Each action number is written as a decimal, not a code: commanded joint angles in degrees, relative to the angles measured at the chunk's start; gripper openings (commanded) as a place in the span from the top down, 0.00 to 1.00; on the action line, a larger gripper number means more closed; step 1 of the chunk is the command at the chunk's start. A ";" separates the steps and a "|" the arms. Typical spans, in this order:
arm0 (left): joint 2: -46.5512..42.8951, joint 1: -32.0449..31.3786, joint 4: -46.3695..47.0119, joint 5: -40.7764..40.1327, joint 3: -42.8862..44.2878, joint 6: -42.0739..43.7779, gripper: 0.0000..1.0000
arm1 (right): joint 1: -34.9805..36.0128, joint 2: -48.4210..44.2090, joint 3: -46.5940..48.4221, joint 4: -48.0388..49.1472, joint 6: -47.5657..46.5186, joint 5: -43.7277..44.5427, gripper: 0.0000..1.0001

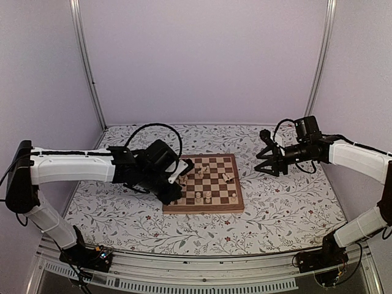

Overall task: Set up the chess pieces on the board
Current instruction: Place the chess piece on the chessboard.

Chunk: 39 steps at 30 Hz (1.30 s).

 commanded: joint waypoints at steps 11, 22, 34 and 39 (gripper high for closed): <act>6.70 -0.45 7.74 -4.89 -1.46 1.26 0.94 | 0.10 0.62 -0.63 0.27 -0.54 -0.21 0.41; 9.90 -0.22 7.23 -7.93 0.39 0.84 0.93 | 0.12 1.49 -0.55 -0.30 -1.09 -0.72 0.41; 12.24 -0.14 4.76 -7.04 2.94 1.22 0.80 | 0.14 1.98 -0.12 -1.10 -1.36 -1.31 0.41; 11.06 -0.06 4.25 -6.21 4.58 1.68 0.84 | 0.12 2.16 -0.01 -1.23 -1.36 -1.64 0.41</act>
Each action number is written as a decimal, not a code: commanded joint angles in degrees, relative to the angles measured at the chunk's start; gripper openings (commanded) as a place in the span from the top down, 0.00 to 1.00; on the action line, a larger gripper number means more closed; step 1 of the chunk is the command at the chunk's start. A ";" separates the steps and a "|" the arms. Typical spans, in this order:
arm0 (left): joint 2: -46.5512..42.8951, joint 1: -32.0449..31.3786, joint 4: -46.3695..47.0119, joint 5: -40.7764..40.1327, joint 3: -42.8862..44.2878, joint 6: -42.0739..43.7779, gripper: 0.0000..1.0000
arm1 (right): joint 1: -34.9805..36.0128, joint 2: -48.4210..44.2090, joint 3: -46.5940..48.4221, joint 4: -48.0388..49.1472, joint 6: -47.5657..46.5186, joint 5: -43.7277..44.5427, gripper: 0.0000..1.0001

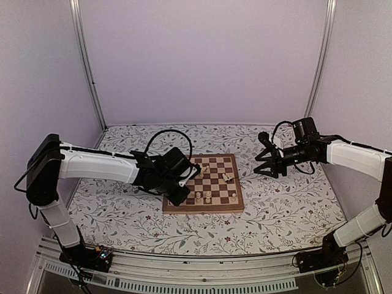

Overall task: Set up the chess pieces on the board
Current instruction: Place the chess piece on the chessboard.

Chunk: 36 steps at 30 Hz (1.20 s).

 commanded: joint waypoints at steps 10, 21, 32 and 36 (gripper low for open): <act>0.01 0.62 -3.07 2.48 3.52 0.33 0.81 | 0.09 0.71 0.18 -1.30 -0.33 -1.34 0.41; 2.46 1.07 -4.10 3.23 3.68 0.44 0.81 | 0.17 0.85 0.36 -1.48 -0.24 -1.50 0.41; -0.30 1.16 -7.43 2.46 3.40 -0.58 0.87 | 0.14 0.99 0.36 -1.57 -0.33 -1.67 0.41; -0.24 1.27 -7.69 1.74 2.74 -0.76 0.87 | 0.12 0.86 0.36 -1.65 -0.41 -1.68 0.41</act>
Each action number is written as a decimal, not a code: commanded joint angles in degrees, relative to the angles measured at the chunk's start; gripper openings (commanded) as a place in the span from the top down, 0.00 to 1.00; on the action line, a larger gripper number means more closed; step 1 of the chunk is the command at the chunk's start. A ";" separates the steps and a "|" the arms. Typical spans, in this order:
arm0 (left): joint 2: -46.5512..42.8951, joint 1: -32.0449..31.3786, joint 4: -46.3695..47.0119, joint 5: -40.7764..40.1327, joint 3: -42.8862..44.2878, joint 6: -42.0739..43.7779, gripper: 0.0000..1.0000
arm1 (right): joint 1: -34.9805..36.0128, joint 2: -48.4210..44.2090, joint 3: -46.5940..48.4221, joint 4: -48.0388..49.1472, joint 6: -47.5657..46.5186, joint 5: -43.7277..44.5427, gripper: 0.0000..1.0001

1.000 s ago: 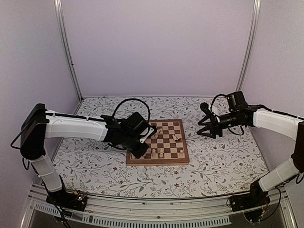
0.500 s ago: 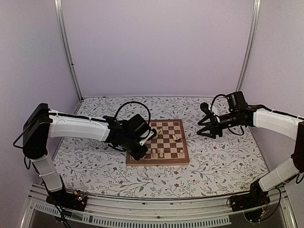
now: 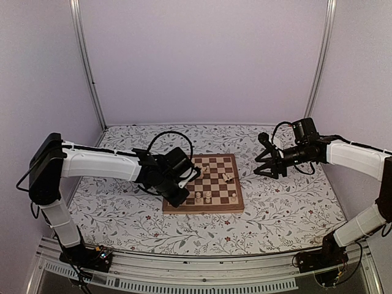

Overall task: Set up the chess pieces on the board
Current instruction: Place the chess piece on the chessboard.

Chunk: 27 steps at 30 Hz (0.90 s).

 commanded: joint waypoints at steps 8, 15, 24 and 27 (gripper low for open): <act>-0.73 0.60 -2.35 -0.97 0.43 -0.88 0.83 | 0.14 0.39 0.36 -0.93 -0.16 -1.16 0.41; -2.07 0.60 -2.53 -1.16 2.54 -0.48 0.68 | 0.17 0.20 0.68 -1.02 0.09 -1.65 0.41; -3.70 1.37 -0.89 -2.04 10.27 2.45 0.63 | 3.86 2.72 7.01 0.72 5.89 4.71 0.44; -4.51 1.86 1.51 -3.52 10.78 1.54 0.63 | 6.07 6.79 10.16 0.73 7.14 7.71 0.46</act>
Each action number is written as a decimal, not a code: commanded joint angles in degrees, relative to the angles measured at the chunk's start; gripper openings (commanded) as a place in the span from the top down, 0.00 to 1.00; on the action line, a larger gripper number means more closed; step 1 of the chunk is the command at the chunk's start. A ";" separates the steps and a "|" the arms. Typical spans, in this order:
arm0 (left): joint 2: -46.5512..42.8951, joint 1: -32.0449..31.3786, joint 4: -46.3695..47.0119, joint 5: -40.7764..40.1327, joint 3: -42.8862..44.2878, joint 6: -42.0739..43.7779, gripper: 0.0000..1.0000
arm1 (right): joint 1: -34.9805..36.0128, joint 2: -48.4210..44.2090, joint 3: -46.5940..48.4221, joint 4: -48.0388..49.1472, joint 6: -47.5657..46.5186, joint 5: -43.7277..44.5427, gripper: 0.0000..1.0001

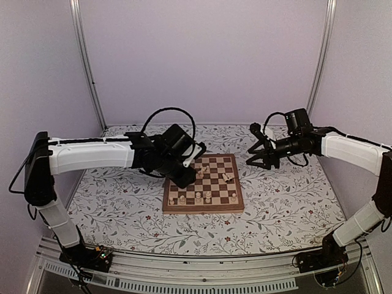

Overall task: Set up the chess pieces on the board
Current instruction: Place the chess piece on the chessboard, then pick up the chess piece from the chessboard.

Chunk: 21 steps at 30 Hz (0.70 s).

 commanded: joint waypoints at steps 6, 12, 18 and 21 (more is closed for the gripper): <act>-5.41 3.19 9.22 -5.08 -2.94 -5.50 0.63 | 6.81 15.47 12.74 -0.56 4.11 8.03 0.53; -8.14 4.47 12.25 -4.88 -7.64 -8.62 0.62 | 9.05 26.26 22.84 -2.20 4.23 8.65 0.54; -9.20 5.29 13.01 -4.08 -10.02 -9.76 0.60 | 11.57 35.24 32.08 -4.75 4.47 9.92 0.50; -9.45 5.38 13.62 -3.48 -10.61 -10.17 0.60 | 12.47 39.23 36.20 -6.95 5.16 10.40 0.48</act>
